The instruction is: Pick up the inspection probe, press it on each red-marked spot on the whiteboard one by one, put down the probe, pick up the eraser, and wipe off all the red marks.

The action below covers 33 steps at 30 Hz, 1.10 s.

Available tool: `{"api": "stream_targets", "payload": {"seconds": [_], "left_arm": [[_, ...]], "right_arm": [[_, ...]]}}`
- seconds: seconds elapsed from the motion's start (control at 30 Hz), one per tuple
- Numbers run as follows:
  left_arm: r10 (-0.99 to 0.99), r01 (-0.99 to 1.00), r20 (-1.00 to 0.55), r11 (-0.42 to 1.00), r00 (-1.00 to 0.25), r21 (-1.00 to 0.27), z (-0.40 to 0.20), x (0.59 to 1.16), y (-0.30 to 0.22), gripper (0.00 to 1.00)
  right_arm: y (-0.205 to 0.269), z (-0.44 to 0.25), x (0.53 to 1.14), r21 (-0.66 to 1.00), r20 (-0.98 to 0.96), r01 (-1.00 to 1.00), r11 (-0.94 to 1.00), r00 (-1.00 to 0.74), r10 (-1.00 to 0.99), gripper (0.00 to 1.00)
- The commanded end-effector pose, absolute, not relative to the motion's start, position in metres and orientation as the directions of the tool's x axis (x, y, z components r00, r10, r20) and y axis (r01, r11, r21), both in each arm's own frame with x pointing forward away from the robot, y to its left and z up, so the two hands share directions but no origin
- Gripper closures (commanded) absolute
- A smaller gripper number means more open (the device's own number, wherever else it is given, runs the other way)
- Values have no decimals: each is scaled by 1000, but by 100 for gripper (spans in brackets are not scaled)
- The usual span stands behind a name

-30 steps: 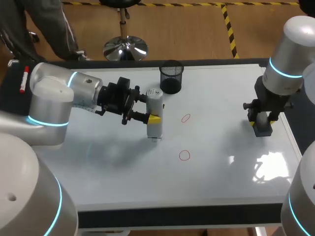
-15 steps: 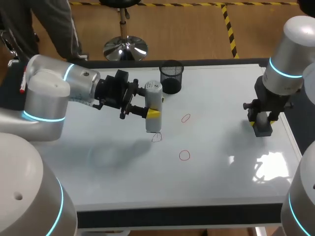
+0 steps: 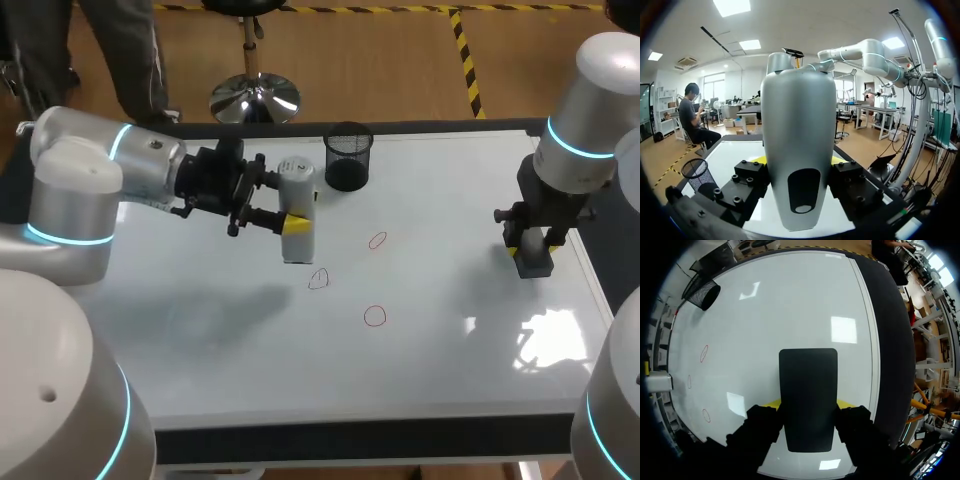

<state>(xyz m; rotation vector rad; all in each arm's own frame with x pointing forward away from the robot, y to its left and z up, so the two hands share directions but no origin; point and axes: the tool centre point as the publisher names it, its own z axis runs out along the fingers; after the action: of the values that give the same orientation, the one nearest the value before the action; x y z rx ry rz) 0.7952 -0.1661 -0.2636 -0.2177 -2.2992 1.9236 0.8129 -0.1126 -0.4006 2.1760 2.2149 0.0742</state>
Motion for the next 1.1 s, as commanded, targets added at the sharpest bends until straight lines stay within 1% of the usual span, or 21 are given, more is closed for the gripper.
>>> {"api": "stream_targets", "payload": {"seconds": [0.03, 0.47, 0.9, 1.1], "left_arm": [[193, 26, 9, 176, -981, -984, -259, 791, -155, 100], [165, 33, -4, 171, -986, -985, -255, 788, -116, 100], [102, 26, -8, 176, -995, -984, -259, 783, -62, 100], [87, 37, -22, 184, -996, -982, -255, 783, -46, 100]], "right_arm": [[-113, -400, 813, 59, 9, 998, 19, -19, 1000, 100], [-113, -400, 813, 59, 9, 998, 19, -19, 1000, 100], [-113, -400, 813, 59, 9, 998, 19, -19, 1000, 100], [-113, -400, 813, 59, 9, 998, 19, -19, 1000, 100]]}}
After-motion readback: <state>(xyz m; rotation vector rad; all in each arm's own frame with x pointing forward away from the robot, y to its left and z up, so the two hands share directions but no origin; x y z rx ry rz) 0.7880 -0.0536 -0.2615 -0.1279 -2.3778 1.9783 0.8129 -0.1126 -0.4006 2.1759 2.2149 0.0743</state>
